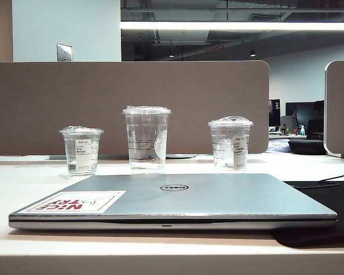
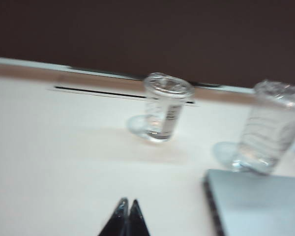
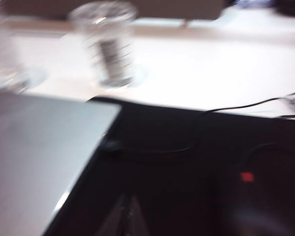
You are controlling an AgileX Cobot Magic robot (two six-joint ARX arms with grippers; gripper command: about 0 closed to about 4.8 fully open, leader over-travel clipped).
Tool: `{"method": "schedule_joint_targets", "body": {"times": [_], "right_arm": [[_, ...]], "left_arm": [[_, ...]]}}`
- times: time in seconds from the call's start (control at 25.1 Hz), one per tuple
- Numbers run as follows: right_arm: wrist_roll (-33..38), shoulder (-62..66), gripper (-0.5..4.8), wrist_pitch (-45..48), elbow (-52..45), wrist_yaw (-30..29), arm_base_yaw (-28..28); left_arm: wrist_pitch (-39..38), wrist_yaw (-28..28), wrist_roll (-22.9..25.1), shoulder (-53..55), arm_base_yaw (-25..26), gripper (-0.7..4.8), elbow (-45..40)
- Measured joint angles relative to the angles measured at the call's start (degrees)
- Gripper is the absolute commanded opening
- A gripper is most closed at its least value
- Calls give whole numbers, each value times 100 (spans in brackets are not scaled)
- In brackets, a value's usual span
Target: Pick up the coffee cup on the middle and place it on the left side of the laptop.
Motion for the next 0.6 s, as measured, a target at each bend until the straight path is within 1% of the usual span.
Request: {"method": "schedule_joint_targets", "body": {"times": [0.08, 0.12, 0.16, 0.2, 0.4, 0.48, 0.52, 0.56, 0.6], "right_arm": [[0, 118, -5, 0, 0, -2, 203], [0, 181, -5, 2, 0, -2, 299], [0, 293, -5, 2, 0, 0, 442], [0, 391, -5, 2, 0, 0, 557], [0, 586, -5, 0, 0, 2, 885], [-2, 616, -5, 2, 0, 2, 999], [-2, 623, -5, 0, 0, 0, 1045], [-2, 621, -5, 4, 0, 2, 1119], [0, 621, -5, 2, 0, 0, 1150]], "left_arm": [[103, 361, -306, 0, 2, -2, -2], [214, 713, -409, 0, 0, -2, -2], [407, 1252, -479, 0, -2, -2, 0], [509, 1471, -485, 4, -4, -2, 0], [734, 1709, -481, 247, -4, -2, 0], [955, 1893, -479, 428, -4, -2, 0], [1099, 1976, -481, 529, -4, -2, 0], [1419, 2044, -479, 785, -57, -2, 0], [1685, 2057, -476, 1049, -184, -2, 0]]}}
